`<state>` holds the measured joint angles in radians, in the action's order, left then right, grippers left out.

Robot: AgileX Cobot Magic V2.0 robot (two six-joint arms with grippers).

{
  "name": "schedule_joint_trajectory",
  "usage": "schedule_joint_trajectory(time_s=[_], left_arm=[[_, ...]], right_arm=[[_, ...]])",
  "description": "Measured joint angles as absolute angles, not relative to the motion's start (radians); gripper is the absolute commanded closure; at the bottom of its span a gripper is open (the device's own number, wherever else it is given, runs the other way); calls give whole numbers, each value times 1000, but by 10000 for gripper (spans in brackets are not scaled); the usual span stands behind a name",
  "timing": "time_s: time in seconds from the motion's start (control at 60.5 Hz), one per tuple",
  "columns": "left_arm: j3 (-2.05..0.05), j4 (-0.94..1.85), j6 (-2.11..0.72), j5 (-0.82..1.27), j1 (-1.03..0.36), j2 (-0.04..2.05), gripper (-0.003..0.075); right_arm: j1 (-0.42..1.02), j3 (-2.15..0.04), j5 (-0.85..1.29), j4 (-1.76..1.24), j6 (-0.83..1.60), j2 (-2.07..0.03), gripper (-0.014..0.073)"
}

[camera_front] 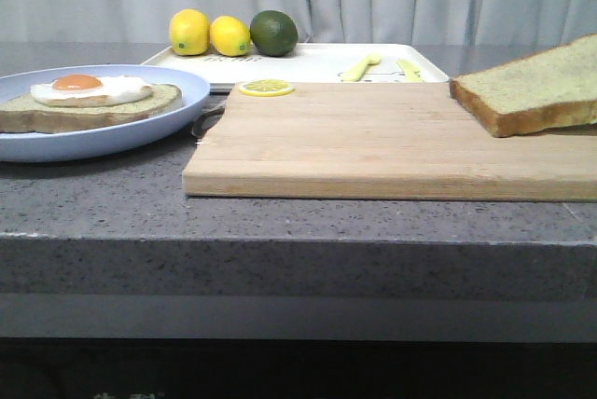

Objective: Place bread and move sandwich to tray
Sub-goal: 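Lift the bread slice and carry it over the egg toast on the plate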

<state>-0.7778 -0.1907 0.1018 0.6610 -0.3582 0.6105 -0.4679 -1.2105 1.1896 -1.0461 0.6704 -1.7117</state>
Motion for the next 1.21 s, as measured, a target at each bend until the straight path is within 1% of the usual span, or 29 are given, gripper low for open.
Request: schedule_joint_trajectory(time_s=[0.149,0.281,0.414,0.579,0.695,0.794,0.943,1.059,1.208], left_arm=[[-778,-191,102,661,-358,610,258],[-778,-191,102,661,-358,610,258],[-778,-191,102,661,-358,610,258],[-778,-193,102,661,-358,610,258],[-778,-201,102,661,-358,610,258],[-778,-203,102,666,-358,610,258],[-778,-206,102,674,-358,610,258],[-778,-206,102,678,-358,610,258],[-778,-206,102,683,-358,610,258]], right_arm=[[-455,-1210,1191,-1135,670,-1632,526],[-402,-1210,1191,-1231,670,-1581,526],[-281,-1210,1191,-1323,668,-1569,526],[-71,-1210,1161,-1460,668,-1569,526],[97,-1210,1044,-1589,670,-1569,526],[236,-1210,886,-1702,679,-1576,526],[395,-1235,659,-1759,690,-1619,526],[481,-1302,559,-1769,690,-1677,526],[545,-1407,502,-1785,665,-1765,526]])
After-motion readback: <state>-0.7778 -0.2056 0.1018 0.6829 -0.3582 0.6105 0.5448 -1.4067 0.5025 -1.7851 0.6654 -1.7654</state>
